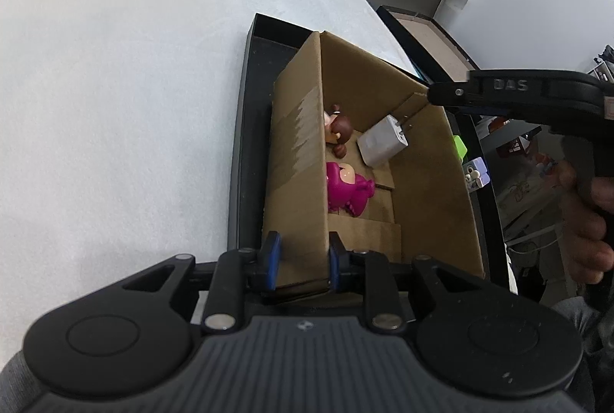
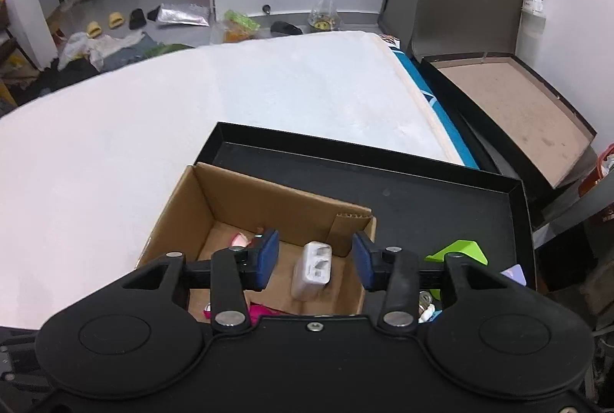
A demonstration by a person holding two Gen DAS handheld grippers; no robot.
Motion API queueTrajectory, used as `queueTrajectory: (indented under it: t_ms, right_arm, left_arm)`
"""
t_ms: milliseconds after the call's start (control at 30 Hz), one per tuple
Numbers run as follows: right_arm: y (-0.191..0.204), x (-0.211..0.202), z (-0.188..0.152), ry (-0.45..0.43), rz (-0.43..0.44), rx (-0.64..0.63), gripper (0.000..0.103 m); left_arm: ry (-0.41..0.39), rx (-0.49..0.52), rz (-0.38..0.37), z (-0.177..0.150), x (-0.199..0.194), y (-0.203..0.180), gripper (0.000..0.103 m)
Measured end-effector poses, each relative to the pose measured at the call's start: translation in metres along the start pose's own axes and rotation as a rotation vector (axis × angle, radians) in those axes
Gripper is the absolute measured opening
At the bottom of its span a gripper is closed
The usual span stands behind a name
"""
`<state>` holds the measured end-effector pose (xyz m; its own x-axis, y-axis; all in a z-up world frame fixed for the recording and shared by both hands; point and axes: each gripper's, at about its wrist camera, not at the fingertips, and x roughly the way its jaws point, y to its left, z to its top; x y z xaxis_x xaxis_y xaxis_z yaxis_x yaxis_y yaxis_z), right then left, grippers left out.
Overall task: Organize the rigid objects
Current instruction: 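Lower the white charger into the box and open the right gripper, then move the right gripper back over the blue-and-red mug figure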
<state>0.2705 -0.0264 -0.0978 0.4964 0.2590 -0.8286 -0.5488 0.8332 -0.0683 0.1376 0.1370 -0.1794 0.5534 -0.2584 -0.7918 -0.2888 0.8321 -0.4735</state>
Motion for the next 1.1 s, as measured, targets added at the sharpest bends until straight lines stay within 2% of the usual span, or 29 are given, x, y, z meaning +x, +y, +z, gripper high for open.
queueTrajectory:
  t_ms: [33, 133, 367, 567, 867, 1100]
  right_arm:
    - [-0.003, -0.003, 0.000, 0.000, 0.007, 0.006, 0.045]
    - [-0.009, -0.008, -0.001, -0.006, 0.015, 0.017, 0.060]
    - [-0.021, -0.022, -0.005, -0.033, 0.037, 0.023, 0.073]
    - [-0.039, -0.032, -0.014, -0.094, 0.027, 0.095, 0.084]
    - [-0.070, -0.036, -0.029, -0.094, -0.019, 0.168, 0.086]
    - [-0.091, -0.039, -0.039, -0.064, 0.032, 0.191, 0.086]
  left_arm:
    - [0.000, -0.003, 0.000, 0.000, 0.000, 0.001, 0.024]
    - [0.000, -0.004, 0.002, 0.000, 0.000, 0.000, 0.024]
    - [0.001, 0.000, 0.010, 0.001, -0.001, -0.001, 0.023]
    - [0.002, 0.005, 0.018, 0.001, -0.002, -0.002, 0.023]
    - [0.000, 0.015, 0.042, 0.000, -0.001, -0.007, 0.023]
    - [-0.005, 0.016, 0.060, -0.001, -0.002, -0.009, 0.023]
